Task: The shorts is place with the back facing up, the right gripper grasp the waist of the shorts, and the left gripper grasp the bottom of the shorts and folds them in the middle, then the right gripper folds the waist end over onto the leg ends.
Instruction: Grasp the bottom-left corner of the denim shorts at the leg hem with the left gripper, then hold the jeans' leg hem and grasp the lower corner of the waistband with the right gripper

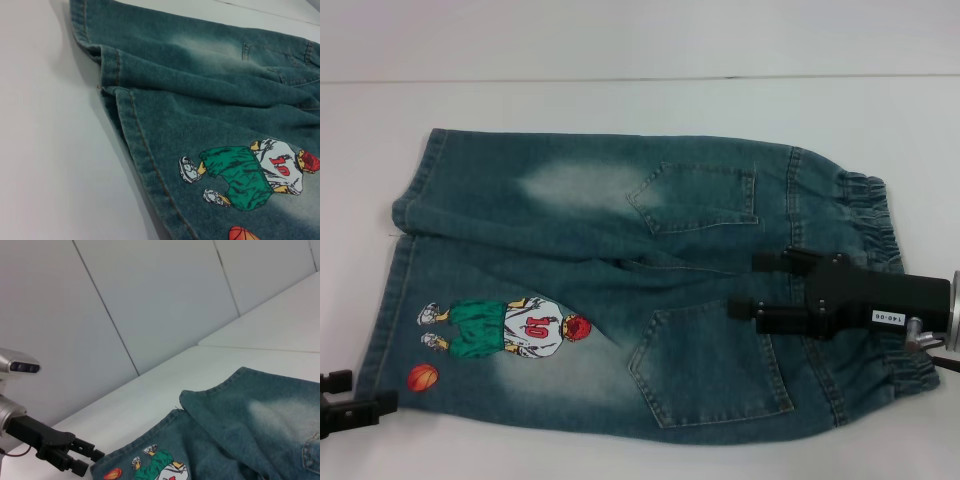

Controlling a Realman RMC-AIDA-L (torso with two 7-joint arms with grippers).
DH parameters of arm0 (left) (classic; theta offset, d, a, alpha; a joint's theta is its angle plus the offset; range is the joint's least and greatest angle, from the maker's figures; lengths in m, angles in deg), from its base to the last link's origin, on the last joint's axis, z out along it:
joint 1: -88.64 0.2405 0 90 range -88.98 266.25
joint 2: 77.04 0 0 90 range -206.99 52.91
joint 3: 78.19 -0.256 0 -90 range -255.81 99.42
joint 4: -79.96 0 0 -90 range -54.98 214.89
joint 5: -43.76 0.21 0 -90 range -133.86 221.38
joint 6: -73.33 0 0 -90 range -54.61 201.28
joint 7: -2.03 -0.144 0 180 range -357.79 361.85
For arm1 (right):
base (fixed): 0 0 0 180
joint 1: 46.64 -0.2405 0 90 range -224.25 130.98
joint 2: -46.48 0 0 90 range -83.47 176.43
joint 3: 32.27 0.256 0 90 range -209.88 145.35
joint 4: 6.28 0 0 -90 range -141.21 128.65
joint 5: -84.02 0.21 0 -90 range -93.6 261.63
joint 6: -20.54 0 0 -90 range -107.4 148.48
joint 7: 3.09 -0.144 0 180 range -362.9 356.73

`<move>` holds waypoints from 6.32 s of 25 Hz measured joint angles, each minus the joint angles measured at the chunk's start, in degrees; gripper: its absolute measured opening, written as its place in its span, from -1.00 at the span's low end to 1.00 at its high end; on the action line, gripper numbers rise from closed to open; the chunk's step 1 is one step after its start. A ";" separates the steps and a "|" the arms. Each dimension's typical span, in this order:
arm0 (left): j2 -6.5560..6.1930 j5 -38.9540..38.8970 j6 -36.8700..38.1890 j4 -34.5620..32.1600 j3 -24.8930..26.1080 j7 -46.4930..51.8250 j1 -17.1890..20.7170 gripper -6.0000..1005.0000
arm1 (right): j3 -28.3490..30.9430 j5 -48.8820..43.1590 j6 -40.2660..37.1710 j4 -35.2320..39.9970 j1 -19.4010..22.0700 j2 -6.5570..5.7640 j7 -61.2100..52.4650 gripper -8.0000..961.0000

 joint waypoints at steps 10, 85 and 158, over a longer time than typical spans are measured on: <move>0.03 -0.14 2.51 -1.02 -0.44 1.03 -0.82 0.81 | 0.00 -0.04 -0.01 0.05 -0.06 0.00 0.00 0.97; 0.23 1.12 0.53 -2.02 -10.65 6.24 -3.55 0.60 | 0.71 -0.04 0.05 0.10 0.45 0.00 -0.05 0.97; 0.58 -3.67 0.72 -2.54 -12.19 7.41 -5.64 -0.85 | 26.20 -15.66 -6.61 -5.88 13.58 -5.63 -9.66 0.97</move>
